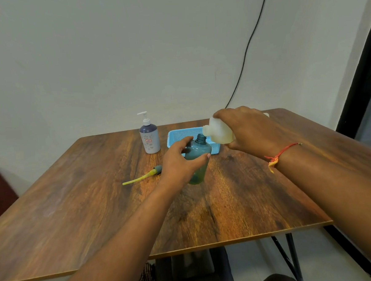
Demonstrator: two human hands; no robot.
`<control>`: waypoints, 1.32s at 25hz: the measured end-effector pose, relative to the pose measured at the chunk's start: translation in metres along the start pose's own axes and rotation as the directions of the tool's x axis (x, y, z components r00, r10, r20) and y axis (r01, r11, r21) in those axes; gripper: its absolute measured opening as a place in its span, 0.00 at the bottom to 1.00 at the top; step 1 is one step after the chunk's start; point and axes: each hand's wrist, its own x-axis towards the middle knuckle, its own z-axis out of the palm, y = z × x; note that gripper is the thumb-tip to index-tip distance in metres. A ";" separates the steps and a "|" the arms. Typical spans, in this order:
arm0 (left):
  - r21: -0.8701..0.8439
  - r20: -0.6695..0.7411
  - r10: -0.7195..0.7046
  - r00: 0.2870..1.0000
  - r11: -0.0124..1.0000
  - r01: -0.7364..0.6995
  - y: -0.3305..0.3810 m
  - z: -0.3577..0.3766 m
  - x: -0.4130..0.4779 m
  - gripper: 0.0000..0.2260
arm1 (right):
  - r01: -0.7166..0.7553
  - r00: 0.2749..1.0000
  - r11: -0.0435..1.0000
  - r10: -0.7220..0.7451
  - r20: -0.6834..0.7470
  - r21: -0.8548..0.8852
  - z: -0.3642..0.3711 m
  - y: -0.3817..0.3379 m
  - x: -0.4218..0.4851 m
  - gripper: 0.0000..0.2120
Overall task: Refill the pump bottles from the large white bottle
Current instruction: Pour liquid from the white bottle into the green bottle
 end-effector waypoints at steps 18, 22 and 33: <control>-0.007 -0.009 0.015 1.000 1.000 -0.016 0.001 0.000 0.000 0.34 | 0.022 1.000 0.998 -0.022 0.005 -0.061 0.003 0.002 0.005 0.32; -0.010 -0.007 0.010 1.000 1.000 -0.010 0.002 0.000 0.000 0.34 | 0.028 1.000 0.997 -0.028 0.005 -0.066 0.004 0.002 0.007 0.33; -0.005 -0.015 0.020 1.000 1.000 -0.020 0.004 -0.001 -0.001 0.33 | 0.027 1.000 0.997 -0.026 0.013 -0.068 0.001 0.002 0.008 0.33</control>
